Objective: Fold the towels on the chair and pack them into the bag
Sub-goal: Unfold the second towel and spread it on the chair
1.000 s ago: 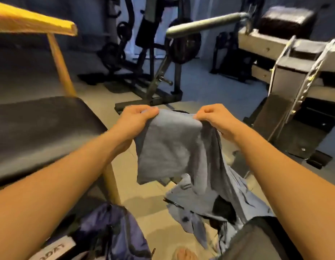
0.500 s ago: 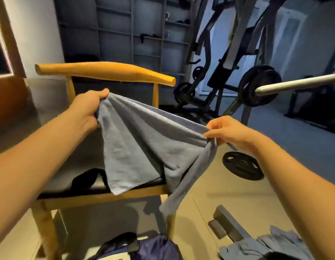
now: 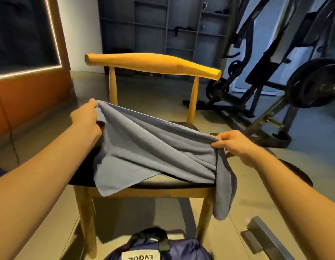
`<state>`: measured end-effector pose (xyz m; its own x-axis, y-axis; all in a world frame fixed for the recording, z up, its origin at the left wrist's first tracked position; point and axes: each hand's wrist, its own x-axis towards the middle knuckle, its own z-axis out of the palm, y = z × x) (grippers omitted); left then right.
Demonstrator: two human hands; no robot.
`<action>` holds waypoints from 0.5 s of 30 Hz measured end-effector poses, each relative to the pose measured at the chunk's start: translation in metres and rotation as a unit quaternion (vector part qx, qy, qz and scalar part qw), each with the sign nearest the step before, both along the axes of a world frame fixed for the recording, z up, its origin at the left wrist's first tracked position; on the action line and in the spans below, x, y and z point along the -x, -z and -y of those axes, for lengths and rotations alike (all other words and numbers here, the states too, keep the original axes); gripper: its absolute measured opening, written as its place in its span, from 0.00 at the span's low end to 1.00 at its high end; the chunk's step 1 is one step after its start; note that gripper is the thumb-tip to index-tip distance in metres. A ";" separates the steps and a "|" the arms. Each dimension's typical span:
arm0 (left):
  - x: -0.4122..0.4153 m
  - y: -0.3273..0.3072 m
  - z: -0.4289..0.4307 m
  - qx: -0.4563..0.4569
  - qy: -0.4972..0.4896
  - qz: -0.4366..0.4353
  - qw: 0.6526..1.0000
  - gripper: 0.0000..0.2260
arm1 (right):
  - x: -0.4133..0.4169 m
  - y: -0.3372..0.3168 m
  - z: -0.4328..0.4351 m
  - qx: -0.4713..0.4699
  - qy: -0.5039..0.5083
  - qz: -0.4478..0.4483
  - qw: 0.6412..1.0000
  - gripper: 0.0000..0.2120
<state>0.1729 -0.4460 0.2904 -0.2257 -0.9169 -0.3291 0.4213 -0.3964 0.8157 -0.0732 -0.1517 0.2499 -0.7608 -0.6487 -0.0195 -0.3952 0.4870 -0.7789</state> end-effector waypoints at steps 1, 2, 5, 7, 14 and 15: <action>0.006 0.005 0.008 0.033 0.022 -0.002 0.999 0.21 | 0.000 0.005 0.002 0.020 0.014 0.020 1.000 0.10; 0.005 0.016 0.018 0.083 0.036 0.057 0.994 0.23 | 0.000 0.009 0.004 0.042 0.025 0.038 0.998 0.11; 0.008 0.026 0.031 0.082 0.038 0.082 0.993 0.25 | -0.007 0.020 0.011 0.074 0.028 0.092 0.993 0.13; 0.012 0.025 0.020 0.123 0.066 0.105 0.985 0.19 | -0.017 0.019 0.022 0.083 0.031 0.138 0.986 0.11; 0.038 0.010 -0.038 0.356 0.213 0.199 0.888 0.05 | -0.031 -0.023 0.057 0.152 0.027 0.161 0.975 0.15; 0.041 0.006 -0.049 0.406 0.244 0.207 0.856 0.05 | -0.034 -0.029 0.057 0.162 0.004 0.150 0.975 0.16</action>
